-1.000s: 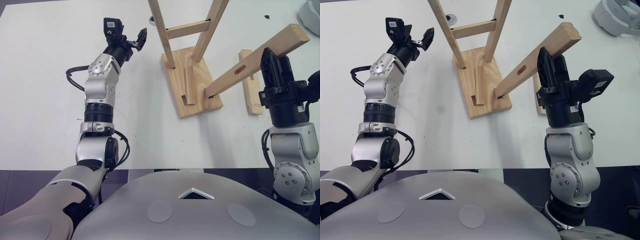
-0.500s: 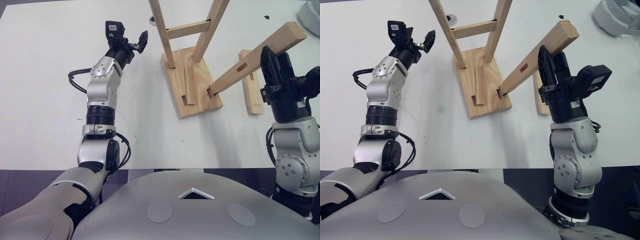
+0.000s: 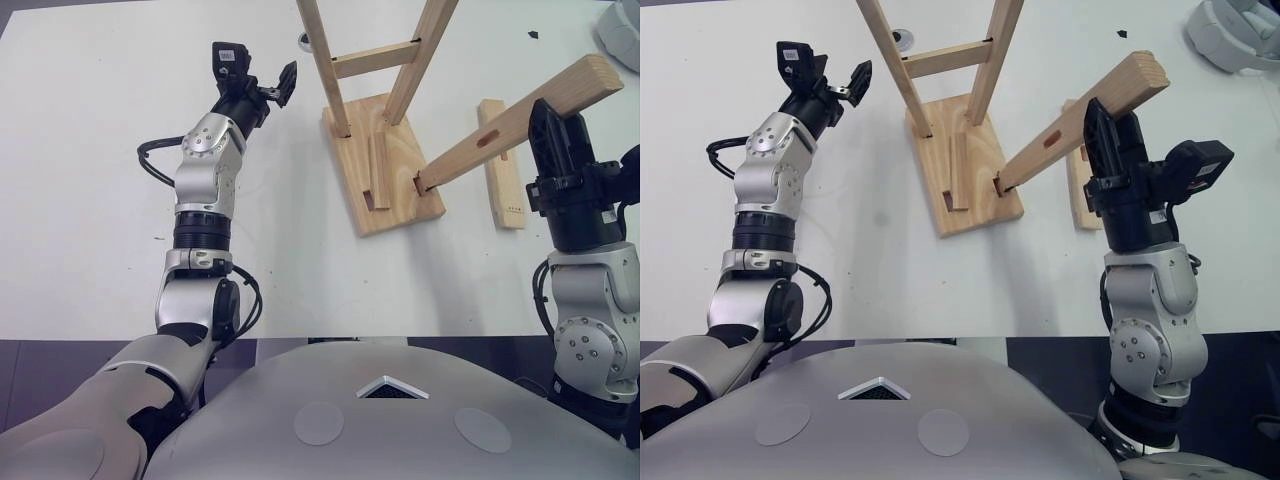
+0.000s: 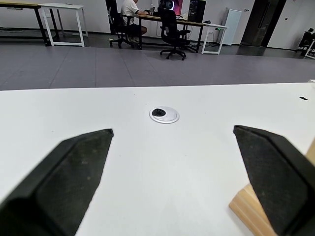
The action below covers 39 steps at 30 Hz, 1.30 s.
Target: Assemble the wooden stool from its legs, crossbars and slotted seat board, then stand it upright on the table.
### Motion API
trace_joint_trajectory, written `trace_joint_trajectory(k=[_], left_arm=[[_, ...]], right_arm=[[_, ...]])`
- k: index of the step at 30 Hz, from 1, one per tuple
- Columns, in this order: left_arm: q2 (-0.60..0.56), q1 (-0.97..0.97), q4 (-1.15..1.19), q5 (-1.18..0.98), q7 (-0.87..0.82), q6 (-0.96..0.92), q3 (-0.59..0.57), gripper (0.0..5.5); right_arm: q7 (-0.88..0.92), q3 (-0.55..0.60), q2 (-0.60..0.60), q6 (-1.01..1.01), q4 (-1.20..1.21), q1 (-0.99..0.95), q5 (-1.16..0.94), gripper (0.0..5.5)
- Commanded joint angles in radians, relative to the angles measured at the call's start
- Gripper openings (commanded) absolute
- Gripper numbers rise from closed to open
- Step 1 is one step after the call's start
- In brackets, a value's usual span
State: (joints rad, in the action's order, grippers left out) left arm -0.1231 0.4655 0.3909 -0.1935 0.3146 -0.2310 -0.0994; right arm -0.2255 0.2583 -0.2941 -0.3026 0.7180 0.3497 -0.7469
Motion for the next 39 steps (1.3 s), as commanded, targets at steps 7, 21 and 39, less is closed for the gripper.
trace_joint_trajectory(k=[7,21,39], left_arm=[[0.001,0.017,-0.002,0.006,-0.014,0.003,0.007,4.51],[-0.009,0.092,-0.074,0.048,-0.073,-0.052,0.033,4.51],[-0.022,0.106,-0.121,0.053,-0.129,-0.077,-0.016,4.51]], right_arm=[[-0.033,-0.016,-0.030,-0.004,-0.003,0.012,0.046,1.04],[0.076,-0.181,-0.033,-0.105,-0.008,0.044,0.270,1.04],[-0.027,-0.110,-0.136,-0.041,-0.137,0.089,0.317,1.05]])
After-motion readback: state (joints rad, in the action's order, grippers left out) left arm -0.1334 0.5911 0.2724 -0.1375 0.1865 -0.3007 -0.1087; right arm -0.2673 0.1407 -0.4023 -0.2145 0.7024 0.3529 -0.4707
